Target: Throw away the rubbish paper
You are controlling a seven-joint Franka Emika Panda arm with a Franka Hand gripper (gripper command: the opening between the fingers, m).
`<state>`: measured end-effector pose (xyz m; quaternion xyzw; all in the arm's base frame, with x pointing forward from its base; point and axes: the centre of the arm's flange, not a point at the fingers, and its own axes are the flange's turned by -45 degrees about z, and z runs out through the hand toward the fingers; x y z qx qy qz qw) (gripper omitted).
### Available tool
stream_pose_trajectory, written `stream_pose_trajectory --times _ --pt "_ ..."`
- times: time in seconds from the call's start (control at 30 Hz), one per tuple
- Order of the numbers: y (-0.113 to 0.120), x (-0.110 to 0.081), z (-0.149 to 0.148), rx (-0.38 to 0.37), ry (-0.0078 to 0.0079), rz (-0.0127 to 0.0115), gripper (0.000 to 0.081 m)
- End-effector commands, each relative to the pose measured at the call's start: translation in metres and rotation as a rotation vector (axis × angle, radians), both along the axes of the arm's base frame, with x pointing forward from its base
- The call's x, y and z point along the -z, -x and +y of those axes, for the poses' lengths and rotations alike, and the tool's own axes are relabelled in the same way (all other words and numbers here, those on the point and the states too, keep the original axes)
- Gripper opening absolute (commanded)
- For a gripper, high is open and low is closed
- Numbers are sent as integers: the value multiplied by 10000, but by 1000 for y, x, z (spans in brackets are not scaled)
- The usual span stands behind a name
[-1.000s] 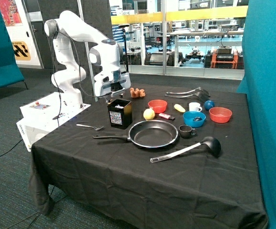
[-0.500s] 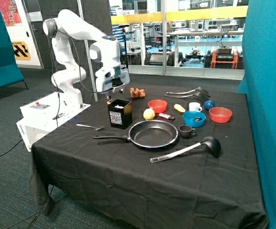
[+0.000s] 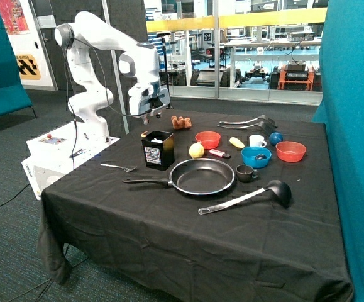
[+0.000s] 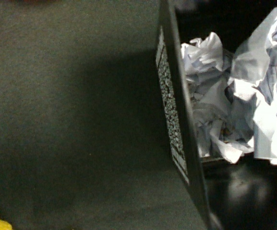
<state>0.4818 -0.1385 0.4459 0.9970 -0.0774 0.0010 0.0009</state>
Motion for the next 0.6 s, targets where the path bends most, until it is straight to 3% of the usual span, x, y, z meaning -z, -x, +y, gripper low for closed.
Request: stream_pose_trajectory --times 0.0,0.57 --pt "-4 -4 5 -252 -20 18 609" --pt "-15 -6 36 -1163 -19 19 608"
